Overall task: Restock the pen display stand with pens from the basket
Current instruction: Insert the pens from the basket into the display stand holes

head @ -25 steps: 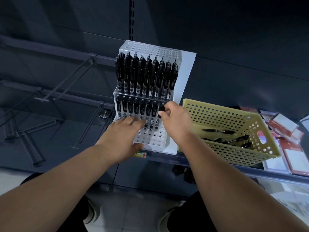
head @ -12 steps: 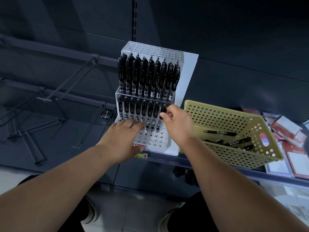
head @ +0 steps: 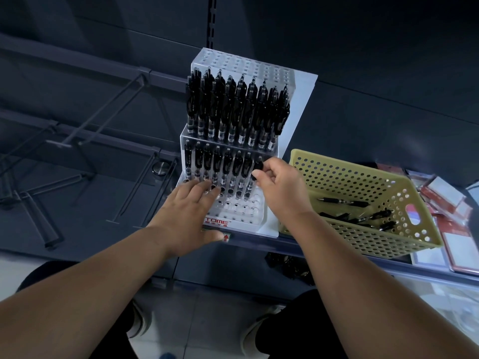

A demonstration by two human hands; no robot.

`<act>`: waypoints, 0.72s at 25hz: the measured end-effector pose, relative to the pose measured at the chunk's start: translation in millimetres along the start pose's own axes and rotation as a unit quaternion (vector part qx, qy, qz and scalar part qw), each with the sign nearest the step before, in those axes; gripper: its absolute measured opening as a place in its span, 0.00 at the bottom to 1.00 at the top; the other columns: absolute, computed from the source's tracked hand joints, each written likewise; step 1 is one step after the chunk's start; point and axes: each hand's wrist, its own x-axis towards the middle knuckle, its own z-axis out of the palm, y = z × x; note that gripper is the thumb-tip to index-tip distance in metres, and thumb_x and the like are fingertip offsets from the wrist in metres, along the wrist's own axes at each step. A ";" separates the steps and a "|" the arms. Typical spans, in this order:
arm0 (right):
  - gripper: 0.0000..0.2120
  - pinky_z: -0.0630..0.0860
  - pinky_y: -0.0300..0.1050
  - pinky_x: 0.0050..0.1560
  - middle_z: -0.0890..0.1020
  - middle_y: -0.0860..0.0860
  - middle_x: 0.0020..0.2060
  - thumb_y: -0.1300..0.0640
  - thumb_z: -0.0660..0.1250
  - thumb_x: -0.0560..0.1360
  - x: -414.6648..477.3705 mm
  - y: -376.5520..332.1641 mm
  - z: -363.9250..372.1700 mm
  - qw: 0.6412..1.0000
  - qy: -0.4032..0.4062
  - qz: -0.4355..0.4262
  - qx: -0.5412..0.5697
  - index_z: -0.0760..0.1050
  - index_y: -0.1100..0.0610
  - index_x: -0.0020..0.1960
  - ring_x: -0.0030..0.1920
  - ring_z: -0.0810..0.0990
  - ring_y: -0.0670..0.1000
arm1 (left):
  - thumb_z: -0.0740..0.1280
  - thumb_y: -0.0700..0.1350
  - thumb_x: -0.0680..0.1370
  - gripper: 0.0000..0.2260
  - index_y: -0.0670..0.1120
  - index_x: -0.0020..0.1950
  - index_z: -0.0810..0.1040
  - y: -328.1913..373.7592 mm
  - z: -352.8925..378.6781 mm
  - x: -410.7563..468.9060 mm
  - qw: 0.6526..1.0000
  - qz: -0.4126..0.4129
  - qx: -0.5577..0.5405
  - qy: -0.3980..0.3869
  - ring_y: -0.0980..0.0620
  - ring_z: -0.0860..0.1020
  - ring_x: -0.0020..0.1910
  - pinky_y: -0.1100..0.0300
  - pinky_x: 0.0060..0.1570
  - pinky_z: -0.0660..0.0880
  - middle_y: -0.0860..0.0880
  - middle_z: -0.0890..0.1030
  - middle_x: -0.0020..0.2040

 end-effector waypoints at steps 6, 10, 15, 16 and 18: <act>0.09 0.80 0.55 0.38 0.80 0.54 0.33 0.52 0.65 0.78 2.1 1.6 2.7 1.000 0.004 0.016 -0.001 0.73 0.53 0.40 0.41 0.83 0.51 | 0.54 0.72 0.73 0.45 0.50 0.78 0.35 0.5 2.5 -0.2 0.998 0.001 0.051 -0.027 0.46 0.37 0.76 0.49 0.75 0.38 0.48 0.39 0.78; 0.11 0.72 0.47 0.33 0.75 0.48 0.28 0.53 0.65 0.79 2.0 -1.5 3.1 0.999 0.012 0.001 -0.035 0.72 0.57 0.40 0.28 0.69 0.46 | 0.54 0.71 0.73 0.46 0.49 0.77 0.33 1.1 1.4 0.4 0.997 0.002 0.062 -0.043 0.45 0.36 0.76 0.48 0.74 0.36 0.47 0.37 0.78; 0.14 0.71 0.49 0.30 0.69 0.49 0.24 0.54 0.66 0.78 -0.2 1.8 4.9 0.995 0.039 -0.033 -0.085 0.71 0.61 0.39 0.26 0.65 0.48 | 0.55 0.71 0.73 0.46 0.49 0.77 0.32 2.8 -1.7 -0.6 0.996 0.000 0.070 -0.055 0.45 0.35 0.76 0.48 0.74 0.37 0.47 0.37 0.78; 0.14 0.71 0.49 0.30 0.70 0.48 0.25 0.53 0.66 0.78 -0.2 1.1 4.2 0.995 0.035 -0.031 -0.084 0.71 0.61 0.39 0.26 0.65 0.48 | 0.55 0.71 0.73 0.46 0.49 0.77 0.32 3.1 -2.1 -0.7 0.996 0.000 0.070 -0.057 0.45 0.35 0.76 0.48 0.74 0.37 0.47 0.37 0.78; 0.11 0.69 0.44 0.30 0.72 0.45 0.28 0.52 0.66 0.78 -0.6 -3.5 -0.9 0.998 0.005 -0.013 -0.066 0.75 0.59 0.44 0.27 0.67 0.45 | 0.54 0.71 0.73 0.46 0.49 0.77 0.33 3.4 -3.6 -0.5 0.996 0.002 0.072 -0.061 0.45 0.36 0.76 0.48 0.74 0.38 0.47 0.37 0.78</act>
